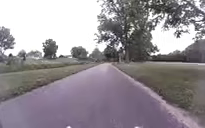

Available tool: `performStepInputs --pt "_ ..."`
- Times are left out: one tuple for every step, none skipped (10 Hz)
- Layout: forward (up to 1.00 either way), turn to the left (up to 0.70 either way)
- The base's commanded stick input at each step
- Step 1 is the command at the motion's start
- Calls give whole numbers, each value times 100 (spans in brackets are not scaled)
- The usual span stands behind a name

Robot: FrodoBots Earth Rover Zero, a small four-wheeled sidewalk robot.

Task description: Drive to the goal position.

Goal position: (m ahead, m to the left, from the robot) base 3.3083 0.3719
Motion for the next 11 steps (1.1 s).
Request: performStepInputs --pt "70 0" --pt "70 0" --pt "70 -1" --pt "70 -3" --pt "70 -5" --pt "70 -6" --pt "70 -8" --pt "70 -8" --pt "70 -6" --pt "70 -4" --pt "70 -2"
